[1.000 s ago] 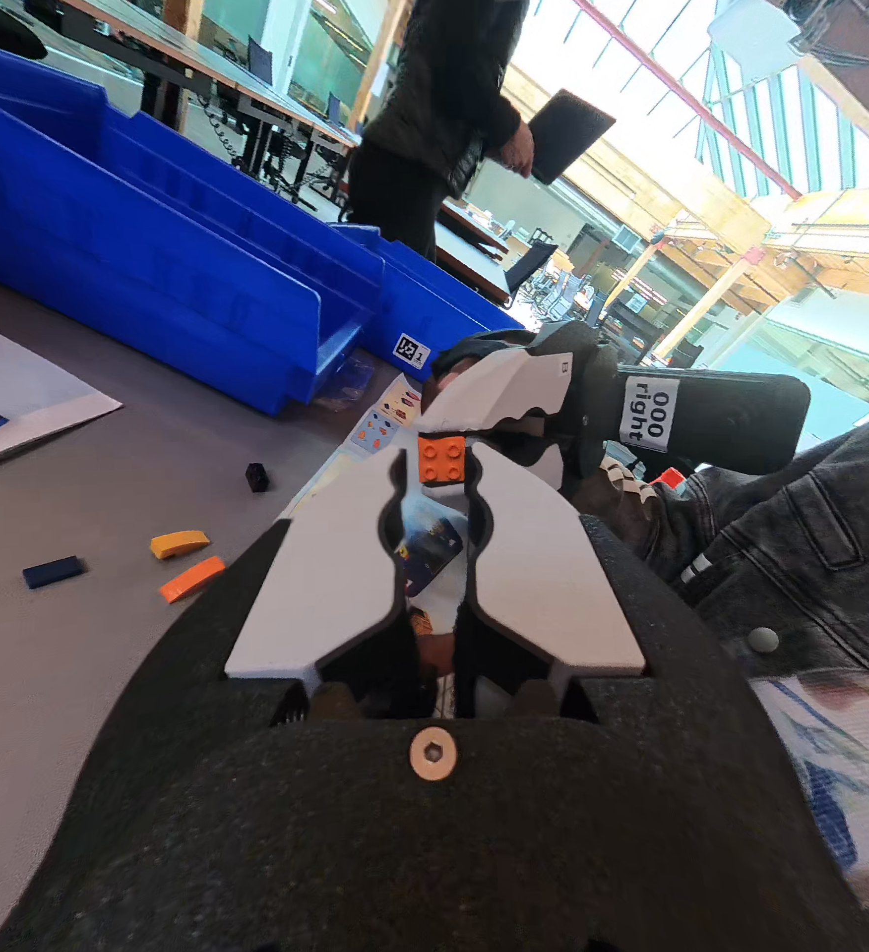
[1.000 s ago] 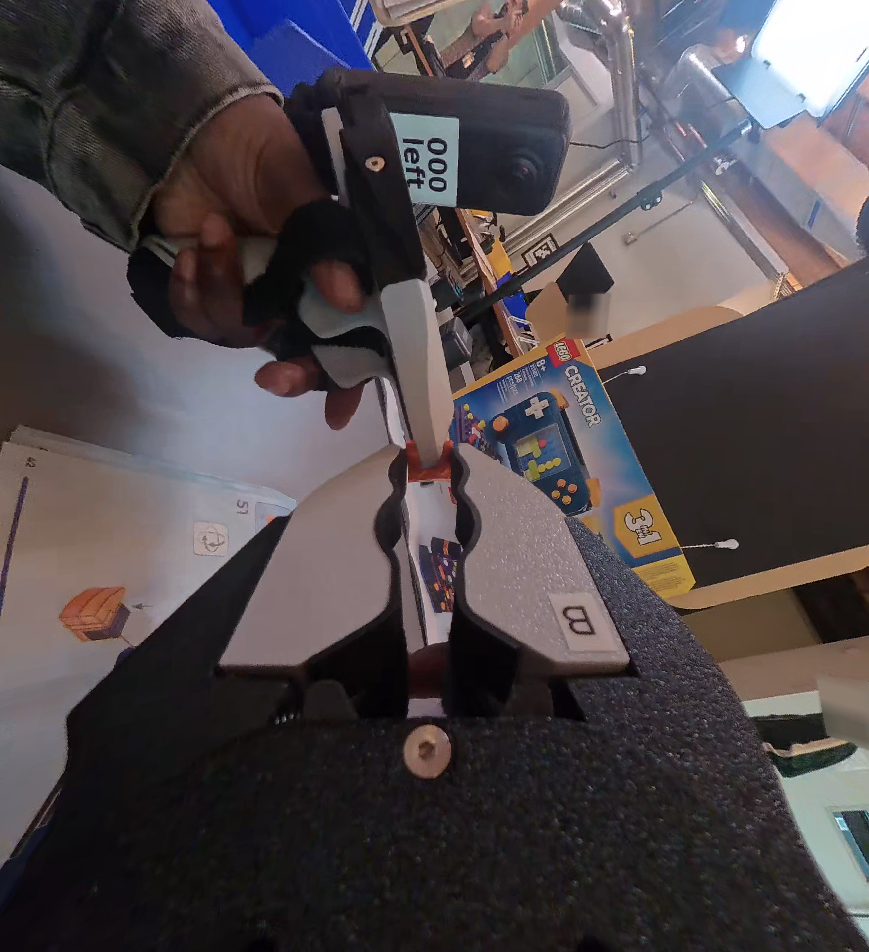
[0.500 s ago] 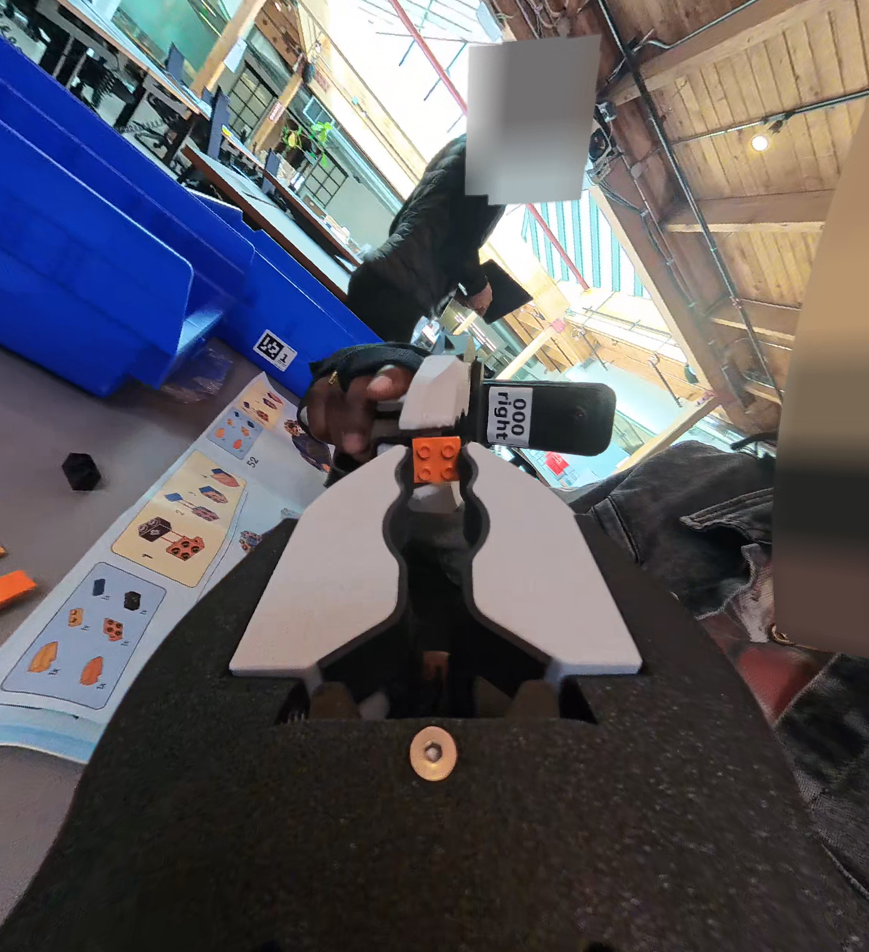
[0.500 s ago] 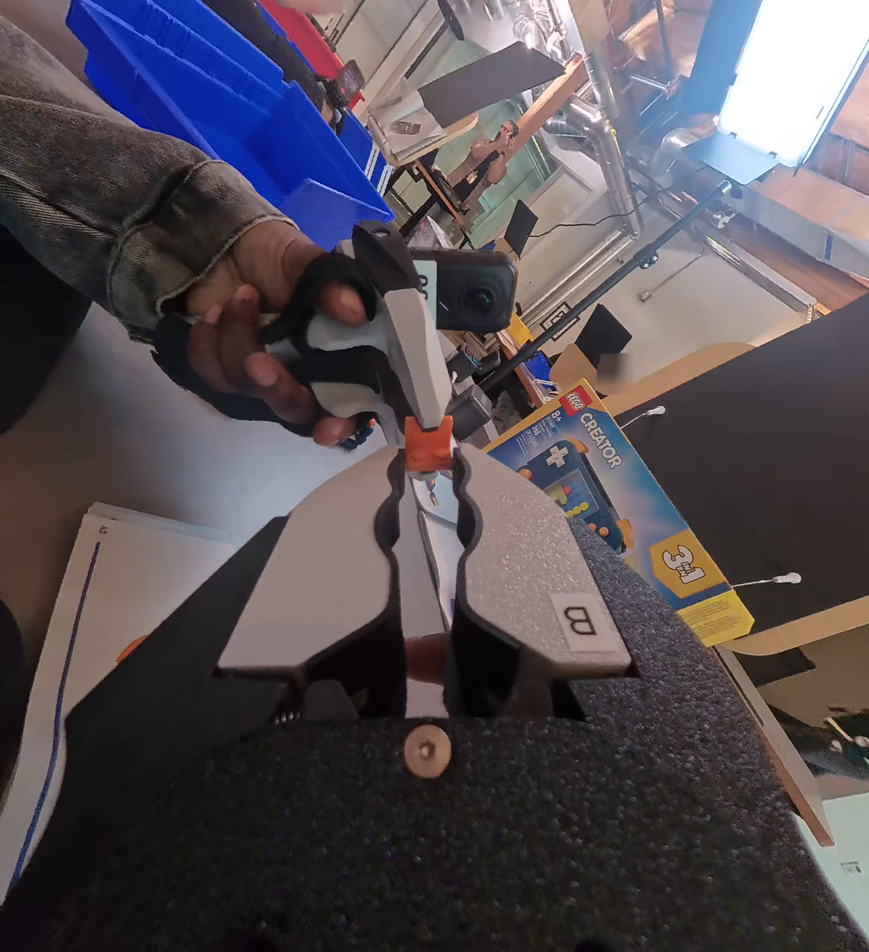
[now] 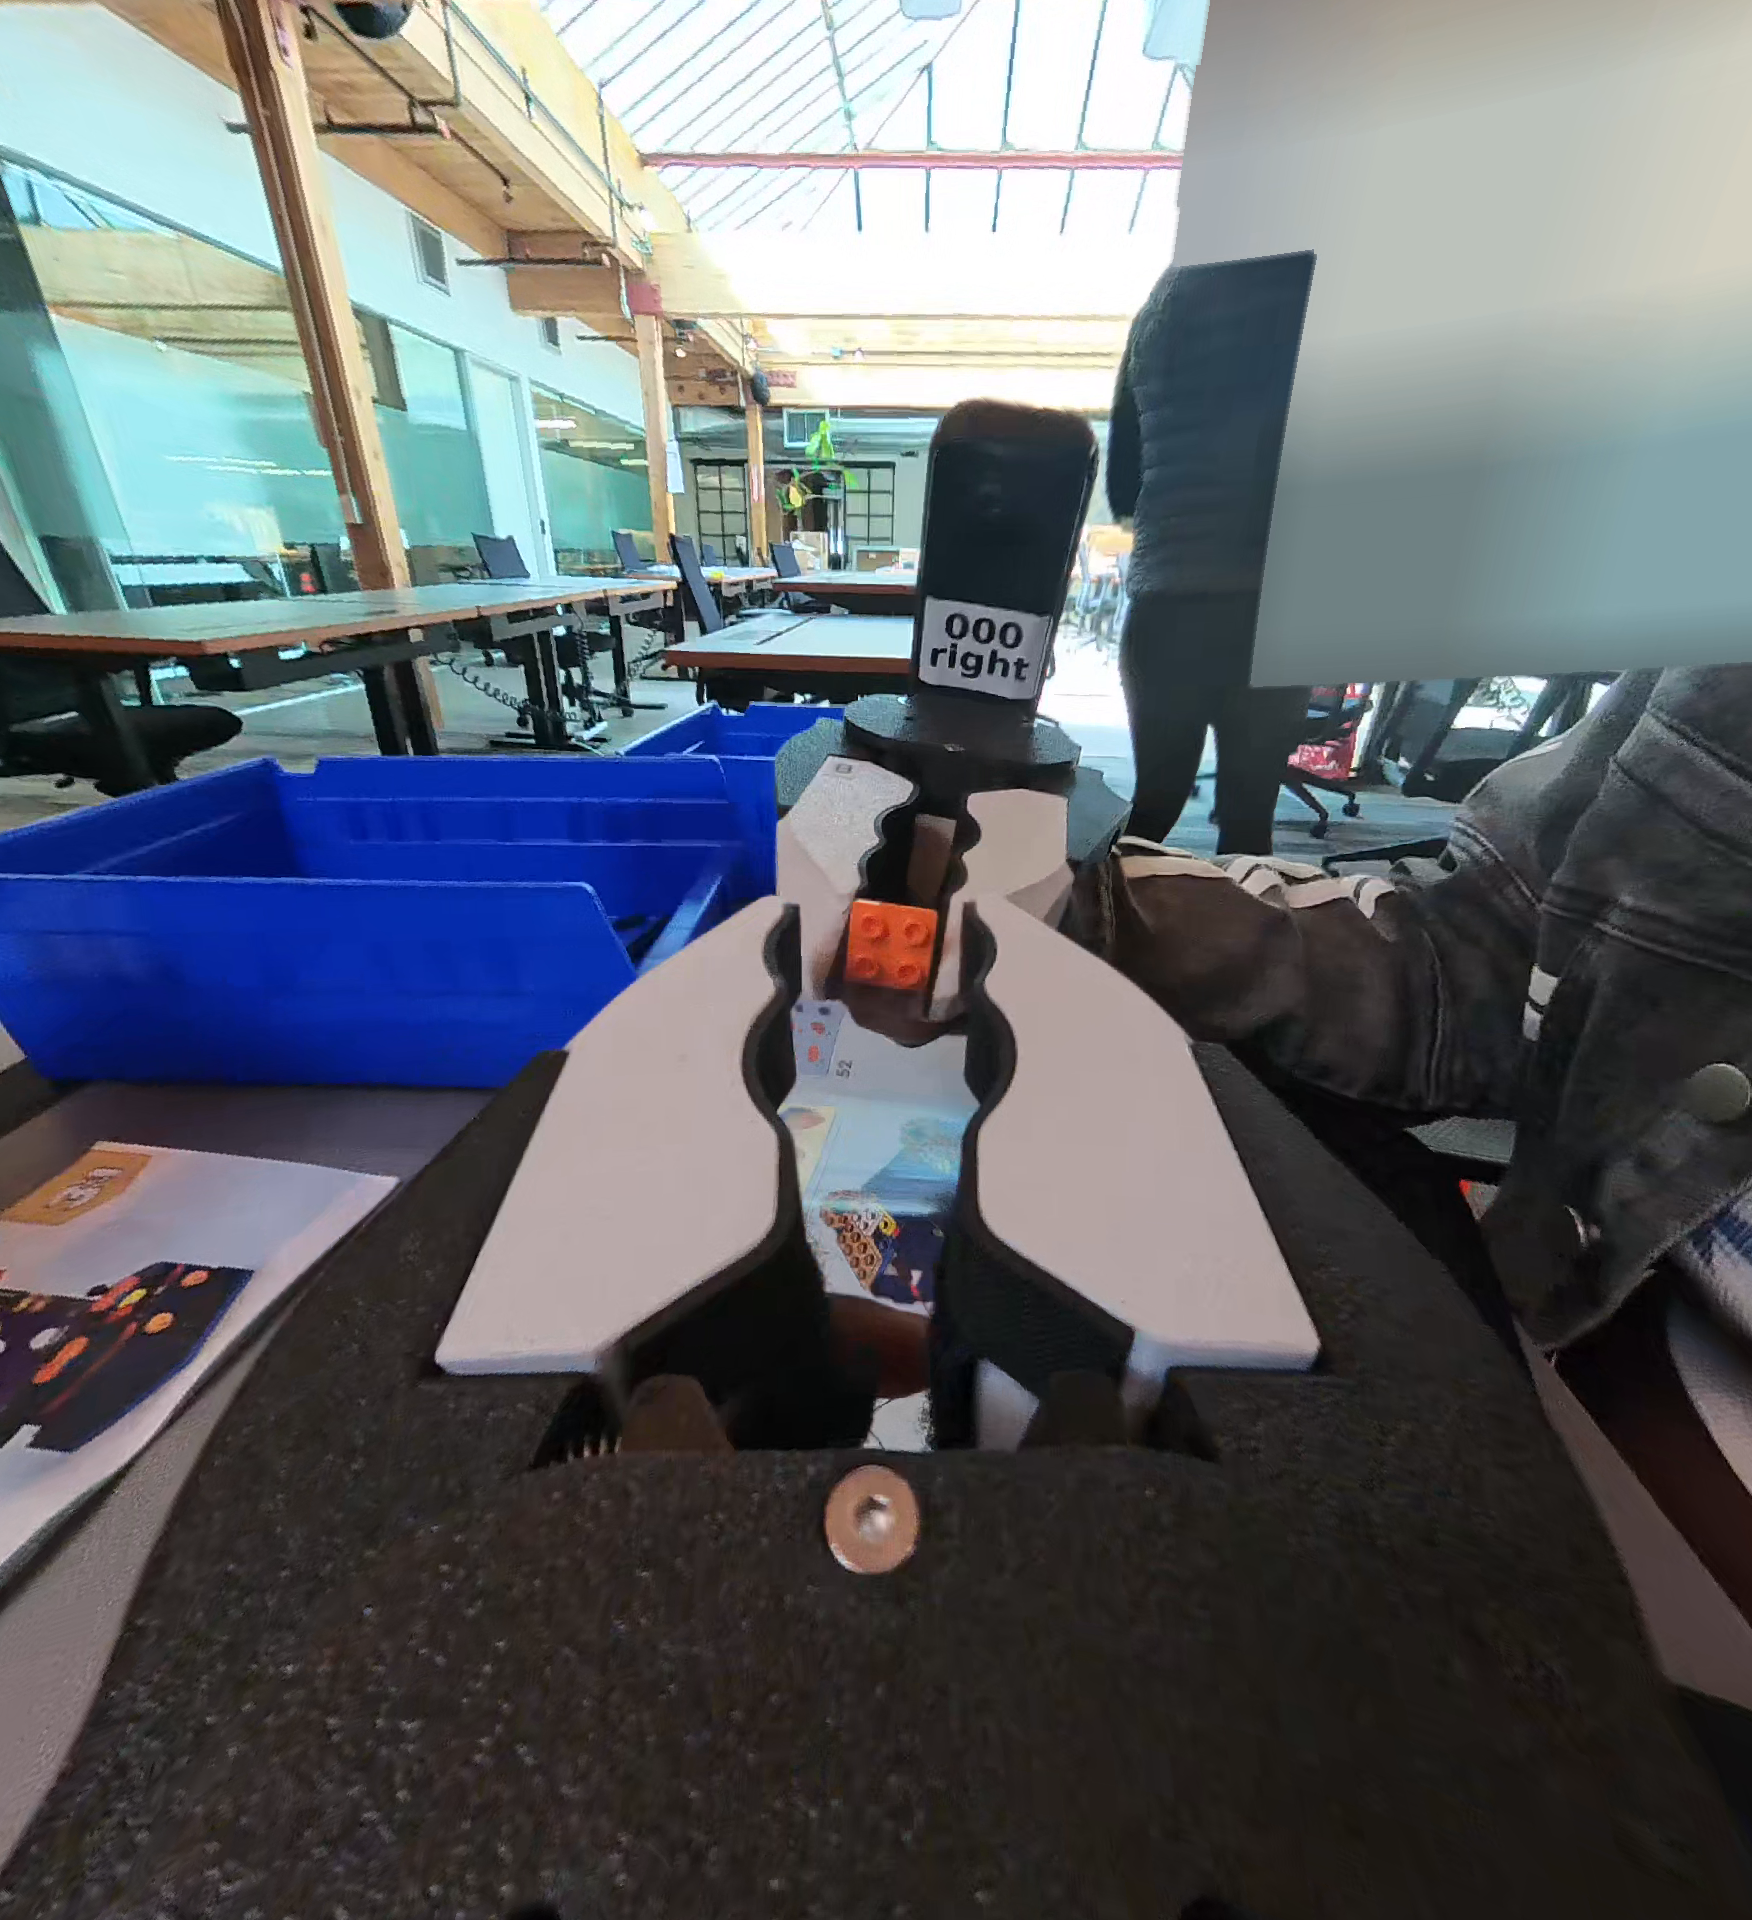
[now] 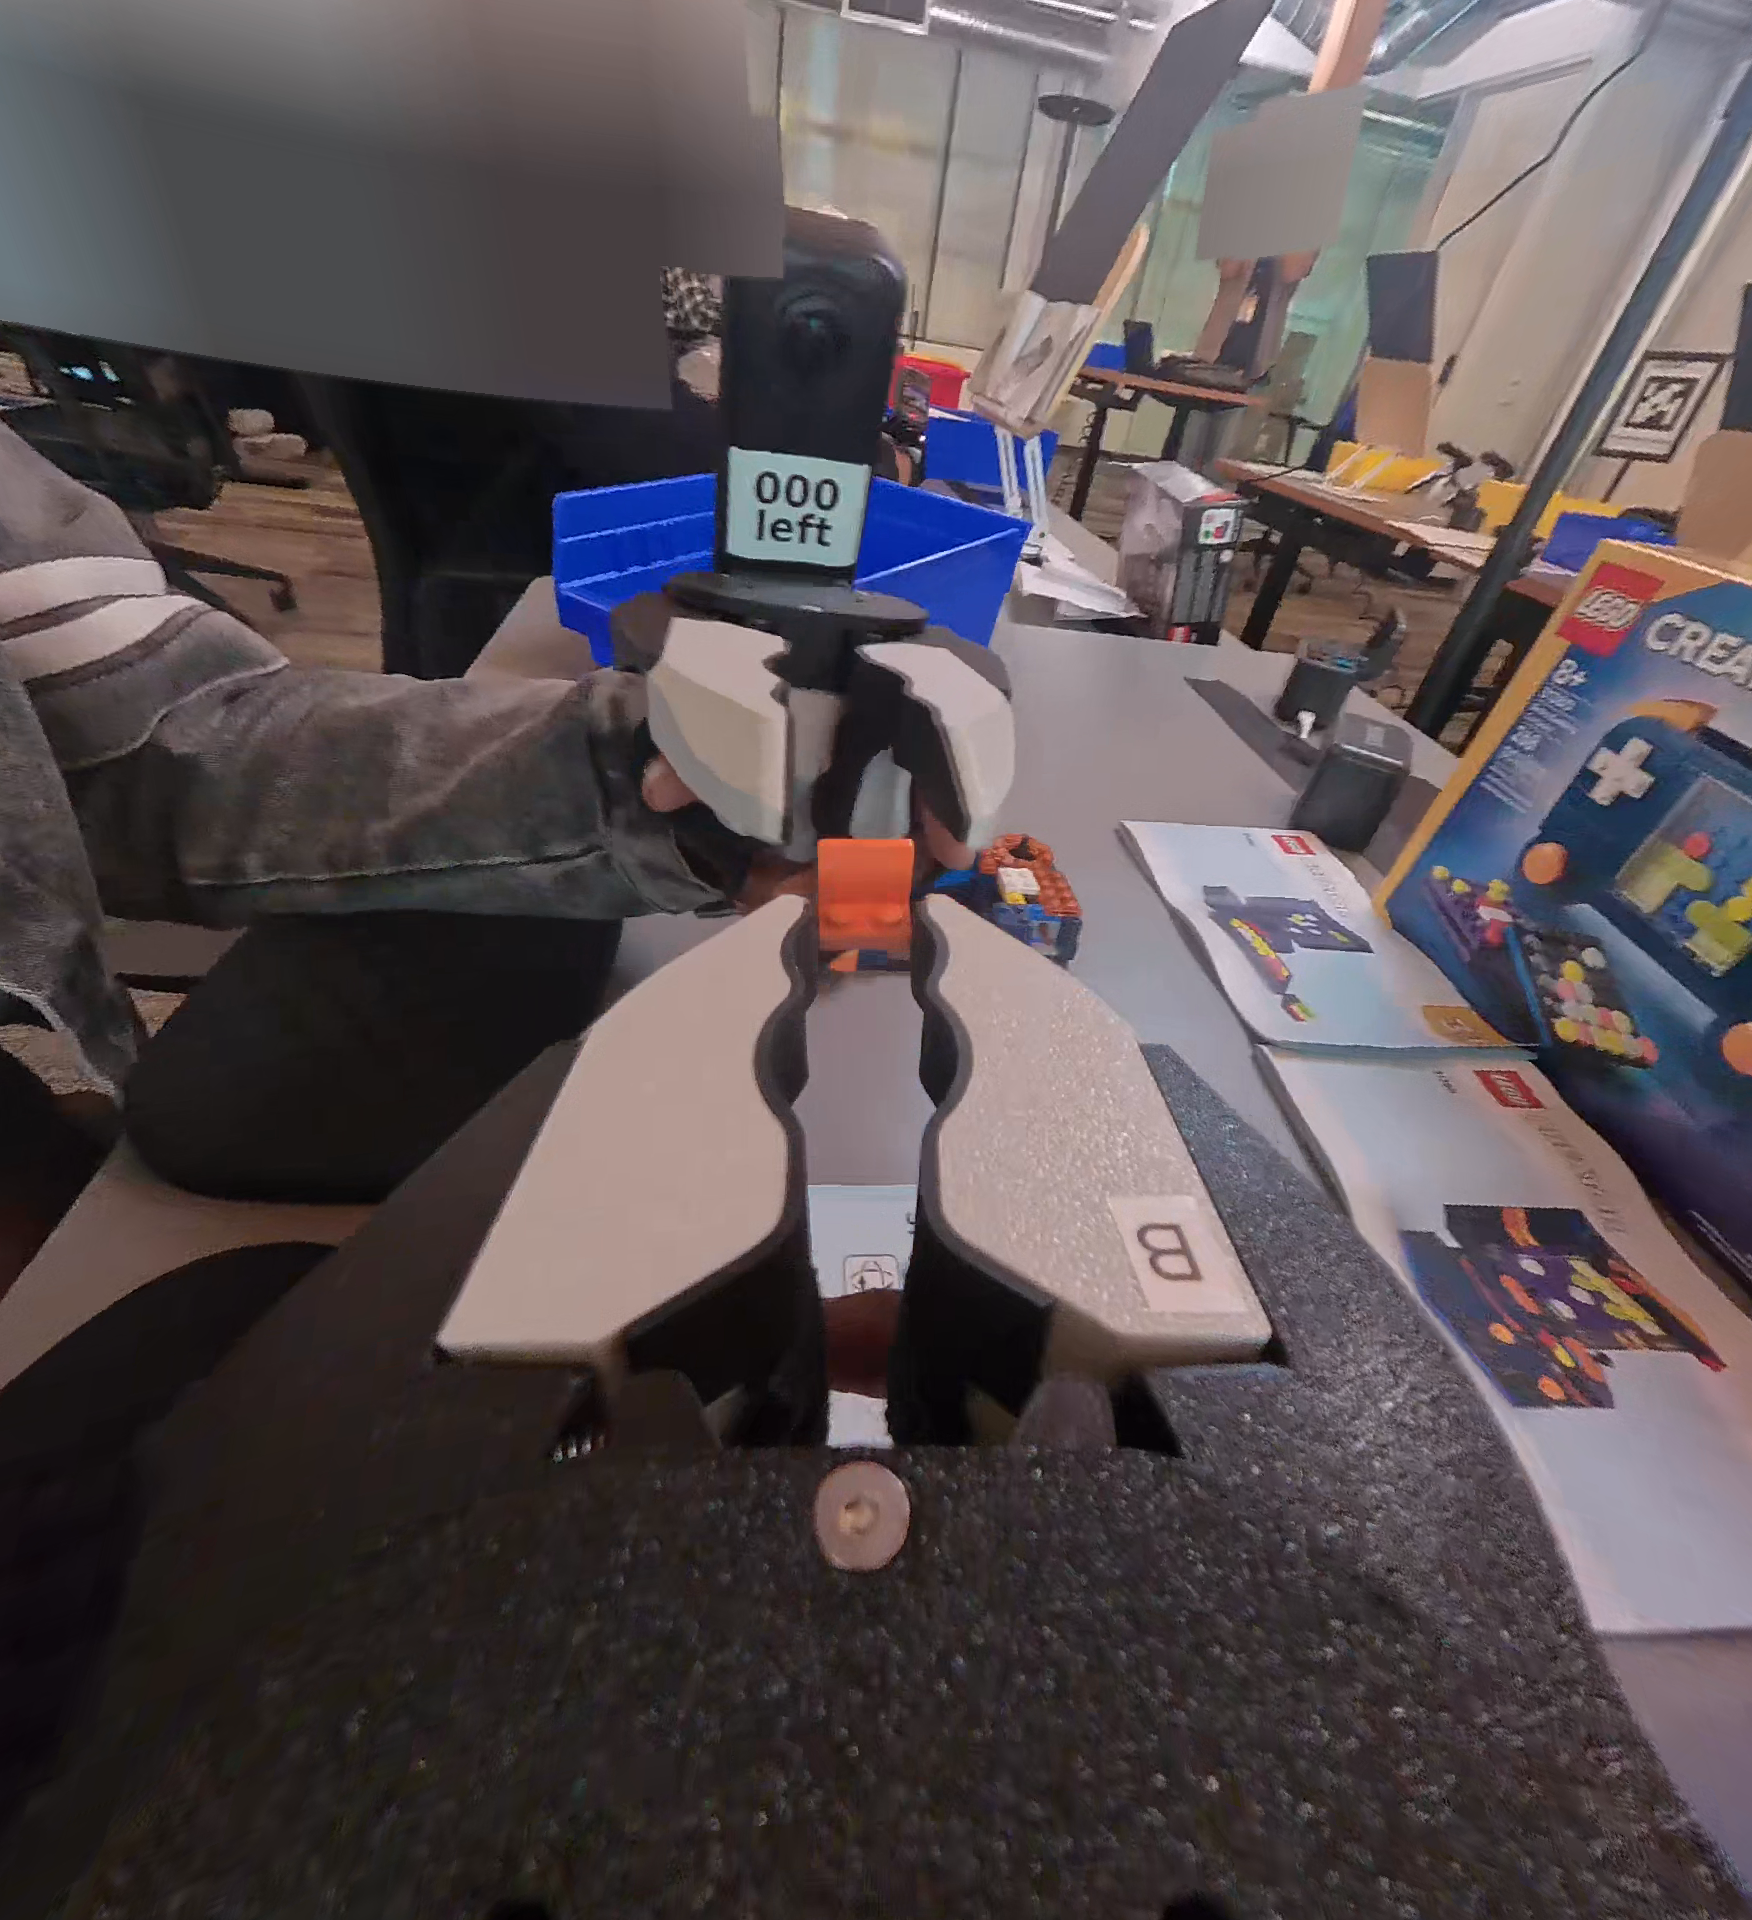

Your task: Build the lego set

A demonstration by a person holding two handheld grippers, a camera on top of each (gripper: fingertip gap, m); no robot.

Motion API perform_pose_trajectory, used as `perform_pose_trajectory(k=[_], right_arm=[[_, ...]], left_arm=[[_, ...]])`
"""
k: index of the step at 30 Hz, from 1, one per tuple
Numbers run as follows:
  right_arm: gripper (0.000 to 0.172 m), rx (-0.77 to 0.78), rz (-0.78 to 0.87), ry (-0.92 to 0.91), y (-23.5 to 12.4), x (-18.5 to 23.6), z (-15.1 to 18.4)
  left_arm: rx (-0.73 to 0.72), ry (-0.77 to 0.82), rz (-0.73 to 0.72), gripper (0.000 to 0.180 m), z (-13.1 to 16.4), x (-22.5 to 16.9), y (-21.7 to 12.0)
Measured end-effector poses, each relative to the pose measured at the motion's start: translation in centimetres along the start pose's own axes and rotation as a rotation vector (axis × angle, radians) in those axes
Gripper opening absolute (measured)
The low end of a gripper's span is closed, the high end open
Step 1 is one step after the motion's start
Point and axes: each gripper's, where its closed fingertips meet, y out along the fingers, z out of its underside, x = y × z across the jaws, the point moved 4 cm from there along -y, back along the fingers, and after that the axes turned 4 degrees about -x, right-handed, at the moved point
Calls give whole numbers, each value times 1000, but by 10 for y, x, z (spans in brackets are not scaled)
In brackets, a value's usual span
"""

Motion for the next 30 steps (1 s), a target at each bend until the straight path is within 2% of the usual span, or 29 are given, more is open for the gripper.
perform_pose_trajectory(k=[5,7,12,13,15,17,19,23,30], right_arm=[[16,12,-26,16,2,2,1],[16,17,-25,21,3,2,2],[16,21,-43,50,3,2,3],[22,37,-23,57,-1,-2,3],[31,91,111,89,-18,-25,7],[25,206,301,179,-43,-55,25],[22,394,418,283,-62,-72,56],[21,602,475,361,-65,-77,97],[22,736,519,314,-52,-76,120]], left_arm=[[68,23,18,26,7,-3,2],[70,22,25,16,8,-4,2],[67,3,46,15,7,-4,1],[50,0,40,15,5,-3,0],[-8,4,-2,15,-4,3,-5],[-62,22,-105,15,-12,15,-13],[-110,30,-204,15,-18,27,-22],[-160,2,-240,15,-23,33,-28],[-112,-12,-190,15,-15,28,-20]])
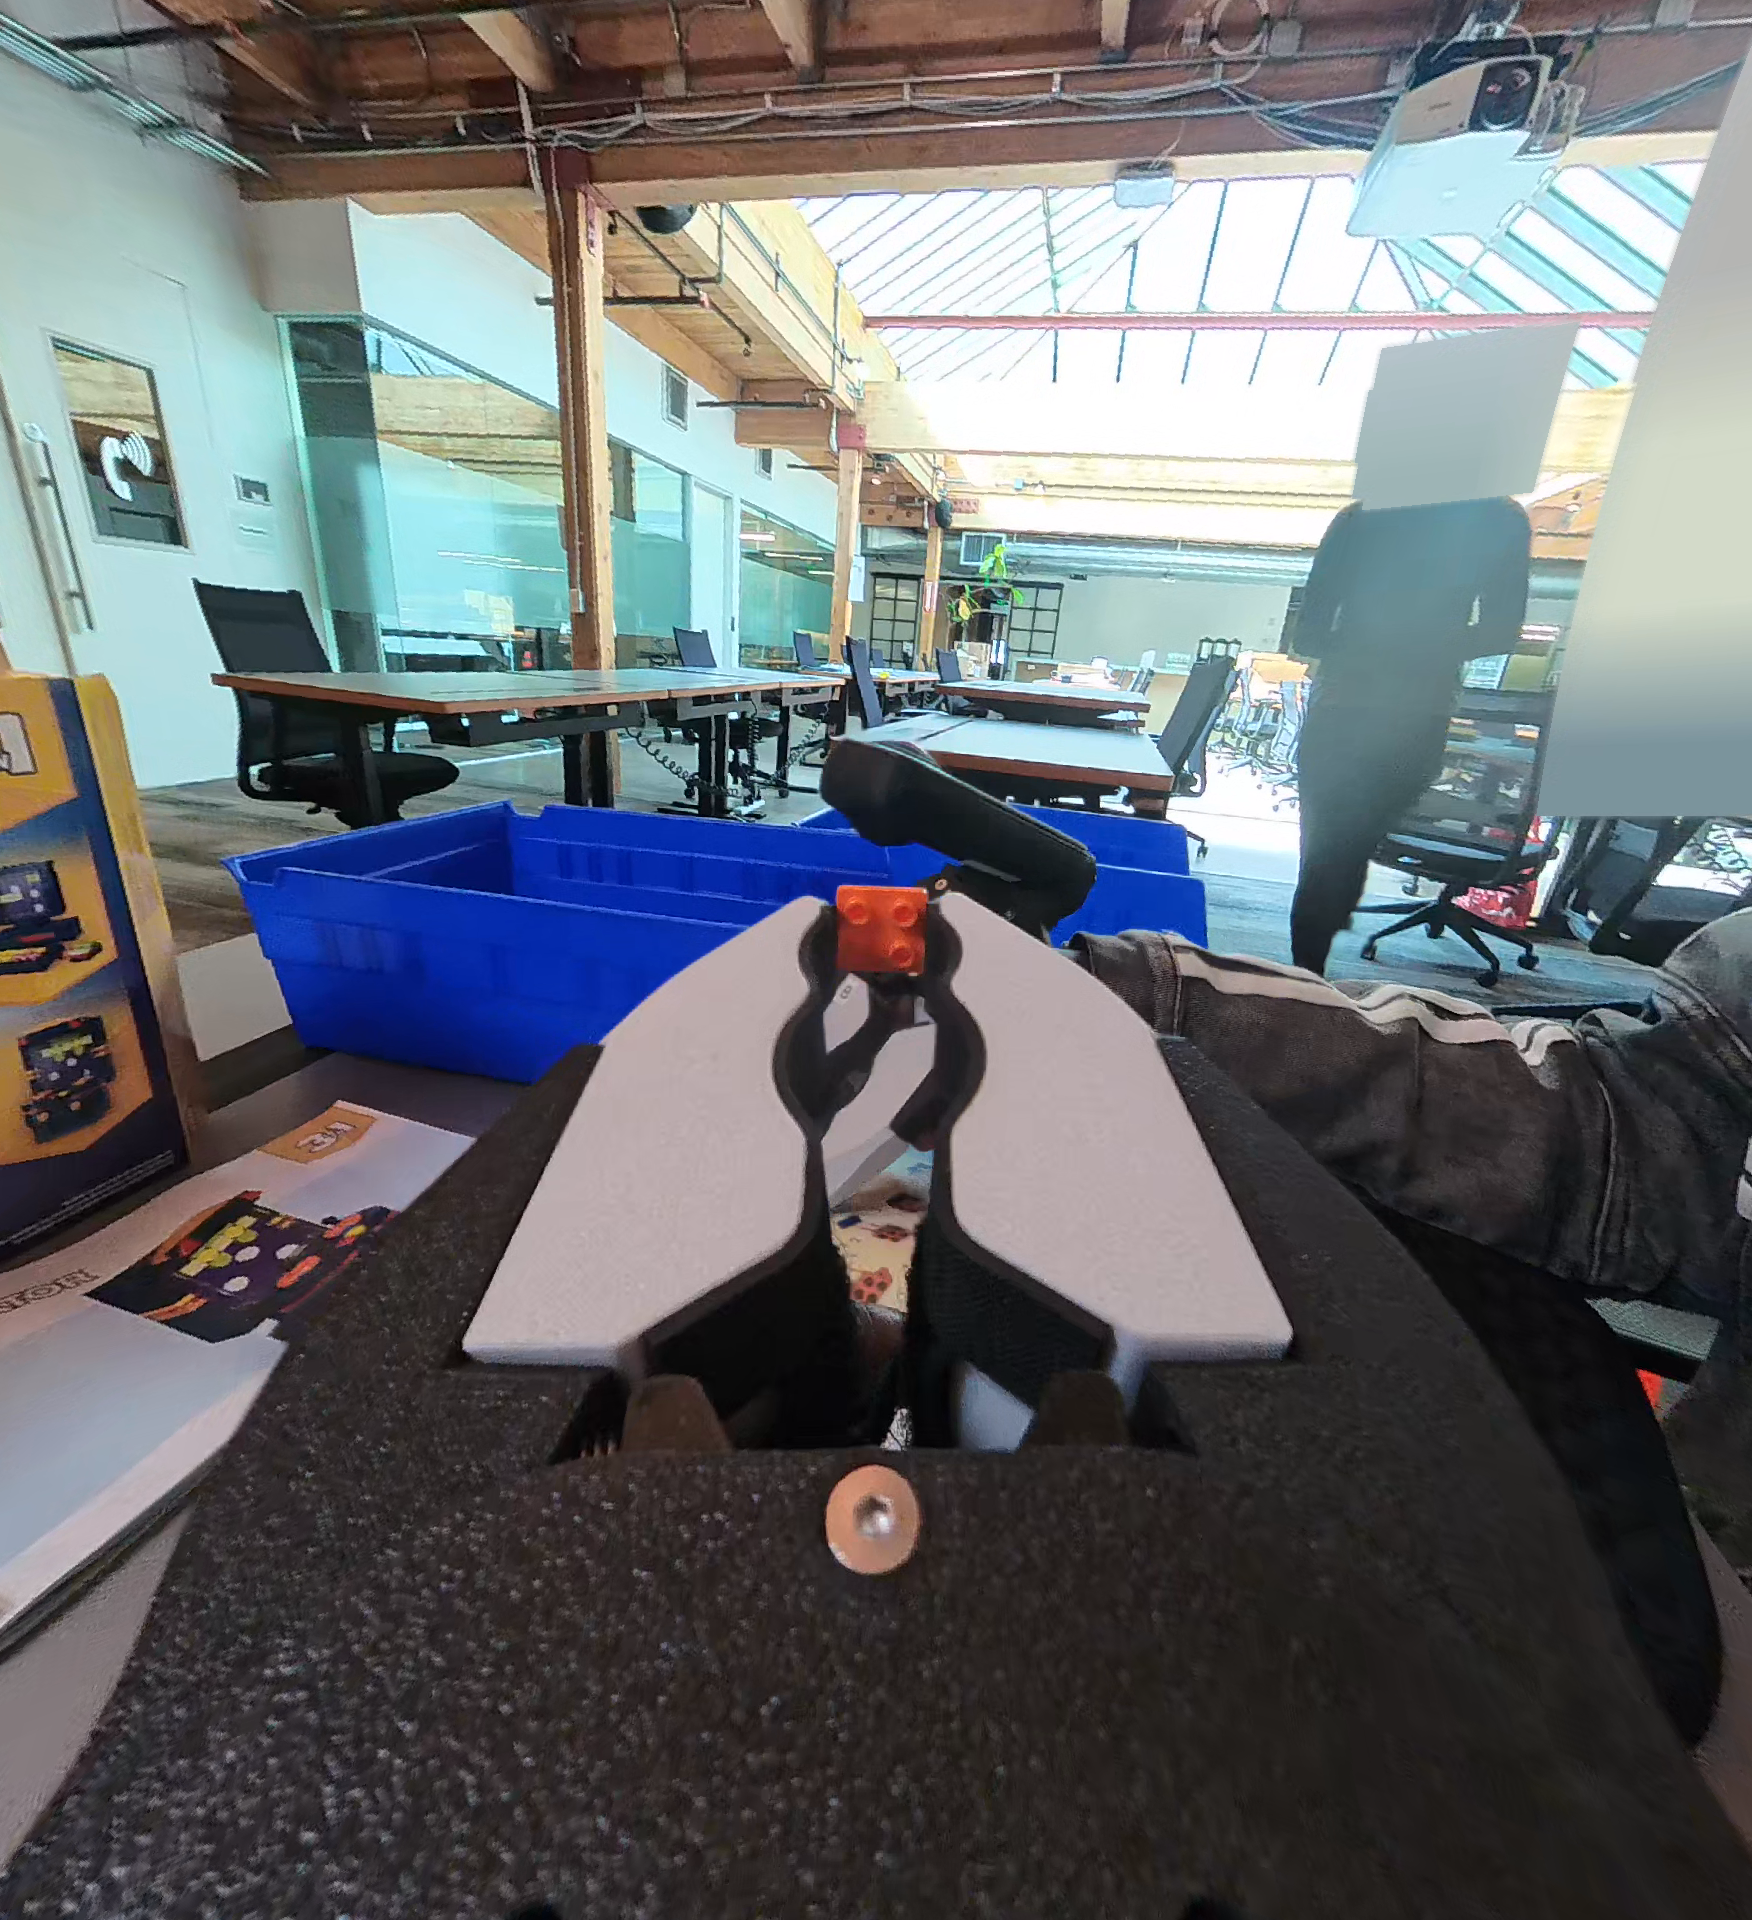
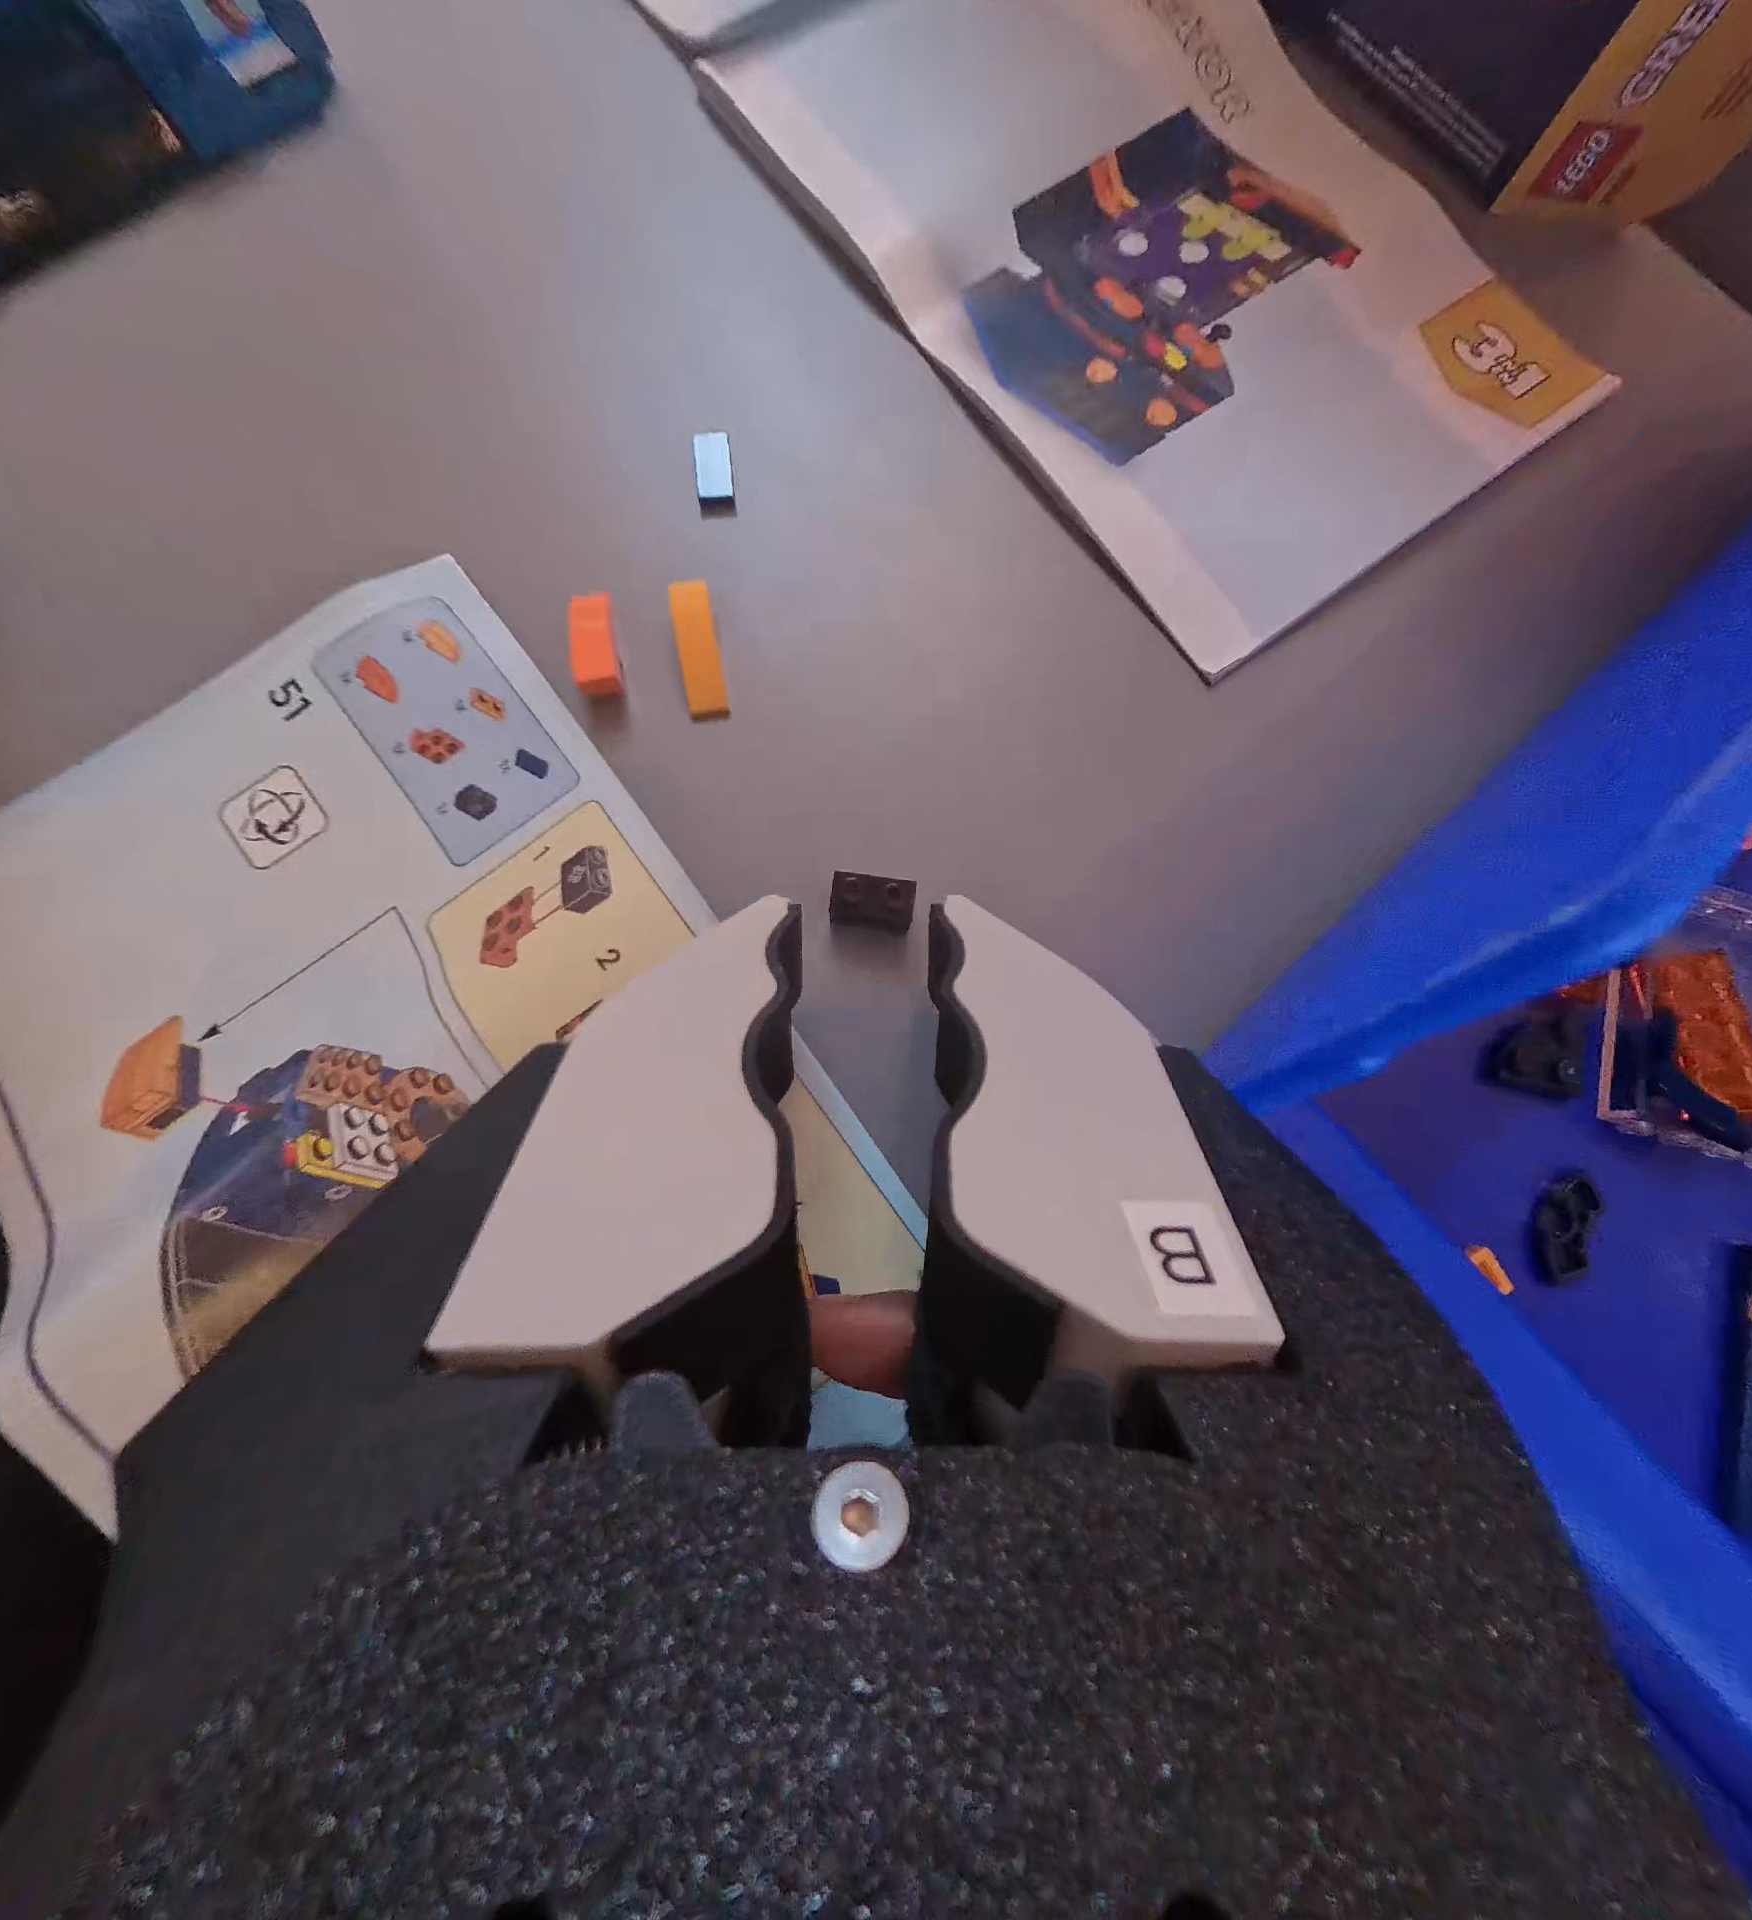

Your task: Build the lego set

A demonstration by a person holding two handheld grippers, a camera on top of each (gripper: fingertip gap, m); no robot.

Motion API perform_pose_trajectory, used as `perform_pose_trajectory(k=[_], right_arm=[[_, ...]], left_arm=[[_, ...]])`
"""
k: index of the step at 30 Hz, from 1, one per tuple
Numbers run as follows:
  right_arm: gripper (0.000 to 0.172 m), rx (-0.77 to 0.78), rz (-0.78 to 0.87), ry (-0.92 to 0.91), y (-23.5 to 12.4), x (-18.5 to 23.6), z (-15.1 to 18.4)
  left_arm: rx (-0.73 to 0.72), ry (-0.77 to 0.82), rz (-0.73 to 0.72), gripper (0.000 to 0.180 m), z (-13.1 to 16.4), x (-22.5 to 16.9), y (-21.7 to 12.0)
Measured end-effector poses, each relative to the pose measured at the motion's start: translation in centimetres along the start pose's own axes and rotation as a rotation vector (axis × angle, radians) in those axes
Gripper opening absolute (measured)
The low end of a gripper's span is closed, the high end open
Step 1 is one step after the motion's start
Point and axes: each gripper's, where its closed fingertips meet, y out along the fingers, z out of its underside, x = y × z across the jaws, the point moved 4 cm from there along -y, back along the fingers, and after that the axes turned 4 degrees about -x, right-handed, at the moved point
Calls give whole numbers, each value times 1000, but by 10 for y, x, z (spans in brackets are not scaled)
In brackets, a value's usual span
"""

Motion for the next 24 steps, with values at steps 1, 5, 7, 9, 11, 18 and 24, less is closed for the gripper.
perform_pose_trajectory(k=[1,5,7,9,11,18,24], right_arm=[[23,14,12,-9,3,0,1],[25,39,29,-36,12,3,4],[16,25,31,-34,14,3,4],[16,16,20,-62,13,4,3],[16,-60,-48,-97,5,11,-7],[16,-311,-467,-310,-34,68,-28],[16,-185,-553,-376,-16,91,-14]], left_arm=[[10,-7,6,15,2,0,0],[93,-18,61,15,16,-4,3],[137,-13,90,15,24,-6,3],[136,-26,150,15,27,-11,3],[138,-50,199,15,31,-14,2],[525,111,267,15,94,-15,-17],[655,193,263,15,110,-19,-14]])
